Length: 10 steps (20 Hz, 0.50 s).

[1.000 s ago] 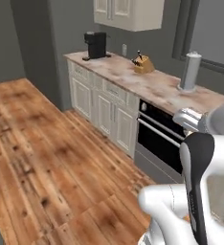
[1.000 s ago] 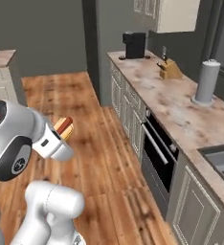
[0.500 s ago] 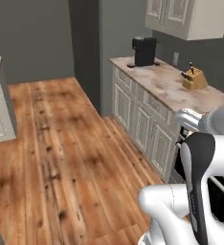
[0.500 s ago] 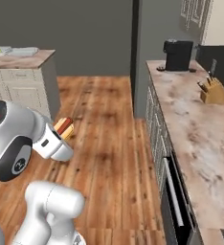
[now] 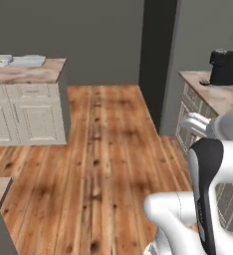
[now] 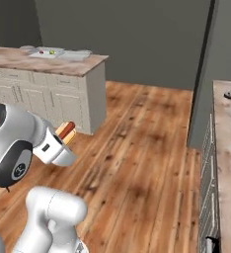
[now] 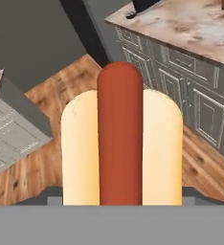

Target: Place the cold items (pear and sweet potato) from the fridge in one tupperware on the dining counter. Place the warm items (kebab skewer and hot dog) in the stove area in another tupperware.

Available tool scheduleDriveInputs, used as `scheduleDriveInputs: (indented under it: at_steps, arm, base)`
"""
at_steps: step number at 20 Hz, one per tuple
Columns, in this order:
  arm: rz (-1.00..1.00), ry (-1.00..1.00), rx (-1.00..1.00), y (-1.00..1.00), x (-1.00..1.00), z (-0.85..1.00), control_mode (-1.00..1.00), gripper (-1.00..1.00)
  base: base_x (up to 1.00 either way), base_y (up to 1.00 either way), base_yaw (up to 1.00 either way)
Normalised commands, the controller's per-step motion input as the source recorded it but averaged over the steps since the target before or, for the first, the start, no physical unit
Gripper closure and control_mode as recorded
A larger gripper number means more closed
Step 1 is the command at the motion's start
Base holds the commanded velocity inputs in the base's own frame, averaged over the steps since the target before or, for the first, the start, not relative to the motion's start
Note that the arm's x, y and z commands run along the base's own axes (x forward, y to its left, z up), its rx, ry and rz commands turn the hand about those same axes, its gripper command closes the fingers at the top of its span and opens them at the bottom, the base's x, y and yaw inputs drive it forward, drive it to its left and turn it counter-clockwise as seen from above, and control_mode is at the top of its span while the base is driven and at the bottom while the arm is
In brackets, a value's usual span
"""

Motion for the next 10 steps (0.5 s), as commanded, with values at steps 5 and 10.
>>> scheduleDriveInputs:
  at_steps: [5,10]
  arm:
    - [0.0,0.0,0.0,0.0,0.0,0.0,1.0,1.0]
    - [0.0,0.0,0.0,0.0,0.0,0.0,1.0,1.0]
  base:
    - [1.0,-0.28,0.43]
    - [1.0,-0.39,0.39]
